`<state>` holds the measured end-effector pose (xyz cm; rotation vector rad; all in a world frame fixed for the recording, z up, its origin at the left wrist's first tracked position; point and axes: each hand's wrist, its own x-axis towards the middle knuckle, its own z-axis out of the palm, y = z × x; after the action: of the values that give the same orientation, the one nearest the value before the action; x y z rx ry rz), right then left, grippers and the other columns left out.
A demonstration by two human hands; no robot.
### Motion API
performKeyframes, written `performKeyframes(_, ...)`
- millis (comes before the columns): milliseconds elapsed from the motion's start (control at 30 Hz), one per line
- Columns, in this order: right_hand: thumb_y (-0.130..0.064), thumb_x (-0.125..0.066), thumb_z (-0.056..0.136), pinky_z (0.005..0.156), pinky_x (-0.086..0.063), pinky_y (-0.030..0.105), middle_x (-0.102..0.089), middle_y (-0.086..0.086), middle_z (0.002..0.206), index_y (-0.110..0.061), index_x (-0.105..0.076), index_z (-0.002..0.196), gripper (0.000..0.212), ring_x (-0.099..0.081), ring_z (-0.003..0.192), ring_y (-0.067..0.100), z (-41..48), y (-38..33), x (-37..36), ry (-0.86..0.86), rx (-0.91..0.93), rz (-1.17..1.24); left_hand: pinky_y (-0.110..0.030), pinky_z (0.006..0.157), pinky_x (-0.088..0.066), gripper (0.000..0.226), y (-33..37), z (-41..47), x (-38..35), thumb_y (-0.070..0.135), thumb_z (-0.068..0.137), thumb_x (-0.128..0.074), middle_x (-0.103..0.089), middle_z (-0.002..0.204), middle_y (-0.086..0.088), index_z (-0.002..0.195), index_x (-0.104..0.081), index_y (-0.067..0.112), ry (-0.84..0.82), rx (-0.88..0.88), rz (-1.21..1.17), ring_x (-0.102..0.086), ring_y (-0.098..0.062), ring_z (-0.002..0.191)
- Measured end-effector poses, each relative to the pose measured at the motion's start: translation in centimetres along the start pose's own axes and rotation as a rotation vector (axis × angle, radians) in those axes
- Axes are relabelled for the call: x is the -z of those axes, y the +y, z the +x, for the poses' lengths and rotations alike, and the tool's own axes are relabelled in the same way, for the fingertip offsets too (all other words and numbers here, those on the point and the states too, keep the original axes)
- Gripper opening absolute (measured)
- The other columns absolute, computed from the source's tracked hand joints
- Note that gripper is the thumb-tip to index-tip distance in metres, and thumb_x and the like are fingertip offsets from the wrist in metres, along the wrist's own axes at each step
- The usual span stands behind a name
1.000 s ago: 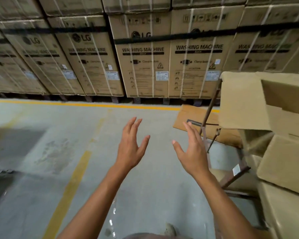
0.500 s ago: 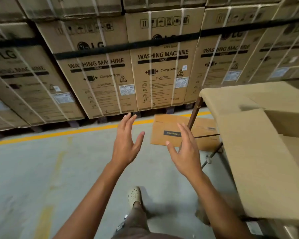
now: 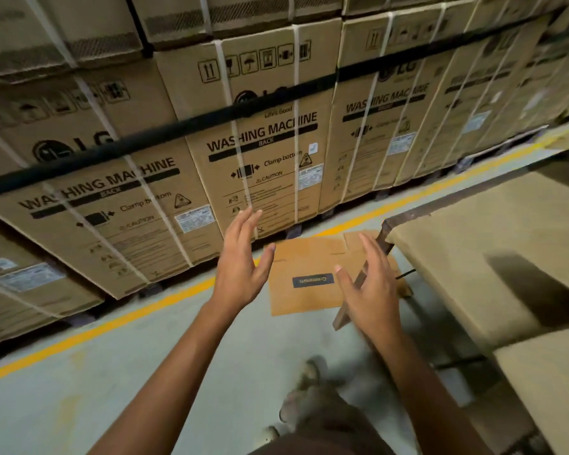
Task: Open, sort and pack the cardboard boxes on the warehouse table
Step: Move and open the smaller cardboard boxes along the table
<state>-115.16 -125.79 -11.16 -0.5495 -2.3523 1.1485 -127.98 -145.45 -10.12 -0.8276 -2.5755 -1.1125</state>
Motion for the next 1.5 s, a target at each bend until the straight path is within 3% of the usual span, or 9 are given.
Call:
performKeyframes(267,-0.052,-0.054,0.089,0.105,-0.042,0.06,-0.036,-0.001,0.158,-0.027,-0.036,0.151,0.07,-0.036,0.144,0.02,13.7,3.2,-3.4,0.163,-0.028,-0.056,-0.035,0.117,-0.024,0.061,-3.4,15.6,-5.4,0.037,0.096,-0.053,-0.034,0.157,-0.006,0.151,-0.036,0.017,-0.111,-0.123,-0.042,-0.024,-0.01,0.145)
performKeyframes(500,-0.044,-0.053,0.088,0.114,-0.037,0.043,-0.045,0.014,0.151,-0.007,-0.044,0.147,0.07,-0.04,0.143,0.028,24.2,4.5,-2.2,0.321,-0.055,-0.058,-0.03,0.12,-0.021,0.058,-2.8,28.6,-11.5,0.037,0.098,-0.052,-0.034,0.157,-0.006,0.15,-0.038,0.016,-0.201,-0.28,-0.107,-0.026,-0.015,0.147)
performKeyframes(667,-0.045,-0.057,0.089,0.114,-0.035,0.037,-0.046,0.016,0.151,-0.007,-0.046,0.146,0.07,-0.04,0.142,0.027,29.1,7.7,-0.7,0.419,-0.16,-0.163,-0.045,0.119,-0.029,0.059,0.3,35.4,-18.1,0.038,0.098,-0.051,-0.036,0.157,-0.009,0.149,-0.039,0.012,-0.3,-0.374,-0.227,-0.03,-0.023,0.147)
performKeyframes(833,-0.047,-0.059,0.091,0.115,-0.031,0.036,-0.039,0.01,0.157,-0.013,-0.039,0.151,0.072,-0.032,0.147,0.023,34.0,11.1,0.3,0.469,-0.295,-0.262,-0.035,0.118,-0.023,0.058,2.9,41.8,-25.9,0.035,0.098,-0.054,-0.034,0.158,-0.006,0.15,-0.039,0.014,-0.422,-0.43,-0.344,-0.027,-0.021,0.148)
performKeyframes(967,-0.05,-0.056,0.091,0.118,-0.024,0.031,-0.031,0.003,0.161,-0.019,-0.034,0.154,0.074,-0.025,0.149,0.018,39.3,12.5,1.7,0.599,-0.424,-0.268,-0.038,0.118,-0.023,0.059,3.7,48.6,-31.8,0.041,0.098,-0.05,-0.033,0.159,-0.004,0.15,-0.038,0.017,-0.517,-0.508,-0.39,-0.025,-0.02,0.149)
performKeyframes(1133,-0.039,-0.064,0.095,0.12,-0.027,0.039,-0.028,0.0,0.163,-0.023,-0.03,0.155,0.07,-0.024,0.15,0.015,46.3,13.3,4.3,0.744,-0.505,-0.274,-0.039,0.119,-0.026,0.058,8.2,58.2,-37.0,0.035,0.096,-0.055,-0.036,0.157,-0.006,0.148,-0.041,0.015,-0.582,-0.659,-0.463,-0.028,-0.02,0.148)
performKeyframes(1267,-0.036,-0.065,0.094,0.119,-0.028,0.038,-0.031,0.002,0.161,-0.02,-0.034,0.153,0.069,-0.026,0.149,0.016,50.6,13.9,8.1,0.898,-0.493,-0.304,-0.018,0.118,-0.015,0.058,13.7,63.7,-41.2,0.033,0.096,-0.055,-0.035,0.158,-0.005,0.148,-0.042,0.014,-0.638,-0.788,-0.52,-0.026,-0.018,0.149)
performKeyframes(1400,-0.044,-0.059,0.089,0.117,-0.028,0.032,-0.035,0.005,0.159,-0.015,-0.042,0.15,0.069,-0.032,0.146,0.017,54.3,16.2,13.4,0.991,-0.494,-0.388,-0.039,0.12,-0.025,0.057,19.9,67.7,-46.9,0.037,0.096,-0.052,-0.035,0.158,-0.006,0.147,-0.041,0.016,-0.659,-0.922,-0.578,-0.026,-0.02,0.149)
performKeyframes(1500,-0.055,-0.05,0.088,0.117,-0.026,0.029,-0.036,0.005,0.158,-0.016,-0.043,0.149,0.073,-0.032,0.146,0.017,56.4,18.7,18.0,1.033,-0.5,-0.429,-0.043,0.119,-0.028,0.059,25.3,69.8,-51.7,0.043,0.095,-0.047,-0.034,0.158,-0.007,0.147,-0.041,0.015,-0.7,-1.003,-0.596,-0.025,-0.023,0.15)
